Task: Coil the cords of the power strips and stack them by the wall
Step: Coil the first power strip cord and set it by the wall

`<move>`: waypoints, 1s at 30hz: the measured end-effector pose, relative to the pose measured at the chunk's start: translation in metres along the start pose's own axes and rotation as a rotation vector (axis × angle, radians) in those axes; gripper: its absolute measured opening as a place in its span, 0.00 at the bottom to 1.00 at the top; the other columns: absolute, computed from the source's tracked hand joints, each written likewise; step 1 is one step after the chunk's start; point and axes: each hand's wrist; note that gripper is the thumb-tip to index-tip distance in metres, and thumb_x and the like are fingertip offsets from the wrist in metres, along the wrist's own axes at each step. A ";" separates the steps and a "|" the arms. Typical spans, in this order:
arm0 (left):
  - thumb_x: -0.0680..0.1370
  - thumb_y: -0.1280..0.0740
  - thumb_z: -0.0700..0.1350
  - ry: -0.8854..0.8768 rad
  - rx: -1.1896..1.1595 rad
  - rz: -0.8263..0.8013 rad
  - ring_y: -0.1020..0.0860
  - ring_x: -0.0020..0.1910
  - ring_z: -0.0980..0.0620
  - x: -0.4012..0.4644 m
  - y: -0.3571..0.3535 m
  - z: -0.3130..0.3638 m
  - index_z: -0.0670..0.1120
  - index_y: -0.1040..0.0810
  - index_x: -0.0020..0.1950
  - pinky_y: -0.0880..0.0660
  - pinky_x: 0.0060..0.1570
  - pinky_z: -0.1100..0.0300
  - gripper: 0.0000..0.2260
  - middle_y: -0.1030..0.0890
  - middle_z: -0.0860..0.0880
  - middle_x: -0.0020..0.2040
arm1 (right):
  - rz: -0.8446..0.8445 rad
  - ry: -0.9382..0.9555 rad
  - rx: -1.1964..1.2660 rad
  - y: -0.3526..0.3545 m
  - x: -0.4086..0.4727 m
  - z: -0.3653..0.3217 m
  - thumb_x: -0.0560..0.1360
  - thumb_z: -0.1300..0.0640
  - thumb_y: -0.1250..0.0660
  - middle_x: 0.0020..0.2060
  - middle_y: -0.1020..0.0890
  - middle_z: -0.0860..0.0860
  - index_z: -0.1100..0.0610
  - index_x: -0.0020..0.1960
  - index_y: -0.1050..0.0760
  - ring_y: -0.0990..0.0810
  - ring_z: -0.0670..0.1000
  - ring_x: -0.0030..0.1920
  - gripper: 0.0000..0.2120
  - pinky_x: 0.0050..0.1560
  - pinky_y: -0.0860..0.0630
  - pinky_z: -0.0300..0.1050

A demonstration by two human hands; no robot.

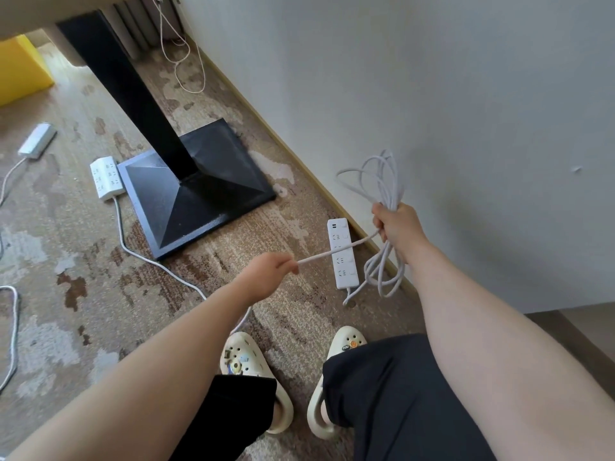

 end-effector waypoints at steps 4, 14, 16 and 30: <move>0.82 0.40 0.50 0.001 0.030 -0.019 0.34 0.25 0.58 0.002 -0.002 0.003 0.49 0.19 0.47 0.34 0.24 0.68 0.11 0.24 0.52 0.34 | 0.015 0.050 -0.080 -0.007 0.000 -0.001 0.80 0.51 0.37 0.33 0.25 0.51 0.55 0.40 0.26 0.28 0.49 0.31 0.12 0.39 0.28 0.48; 0.82 0.40 0.50 -0.039 0.073 -0.036 0.31 0.29 0.54 0.002 -0.020 0.010 0.49 0.20 0.47 0.31 0.31 0.58 0.11 0.22 0.50 0.36 | -0.139 0.099 -0.140 -0.019 -0.005 -0.006 0.80 0.52 0.37 0.27 0.28 0.50 0.55 0.43 0.27 0.28 0.46 0.22 0.09 0.30 0.23 0.46; 0.82 0.40 0.50 -0.032 0.040 -0.034 0.32 0.29 0.55 0.001 -0.014 0.001 0.49 0.20 0.47 0.33 0.29 0.62 0.11 0.24 0.51 0.35 | -0.114 0.116 -0.168 -0.015 -0.002 -0.005 0.79 0.52 0.37 0.28 0.28 0.49 0.53 0.40 0.28 0.30 0.47 0.24 0.10 0.29 0.28 0.45; 0.82 0.39 0.48 0.069 -0.122 -0.041 0.33 0.30 0.54 -0.022 0.012 -0.059 0.50 0.18 0.47 0.33 0.32 0.59 0.11 0.27 0.51 0.33 | 0.155 0.208 -0.375 0.000 0.010 0.008 0.81 0.53 0.40 0.37 0.25 0.47 0.54 0.56 0.25 0.26 0.47 0.37 0.08 0.32 0.35 0.40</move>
Point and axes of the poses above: each hand's wrist, its own x-axis towards the middle knuckle, its own y-axis out of the back of the hand, z = x × y
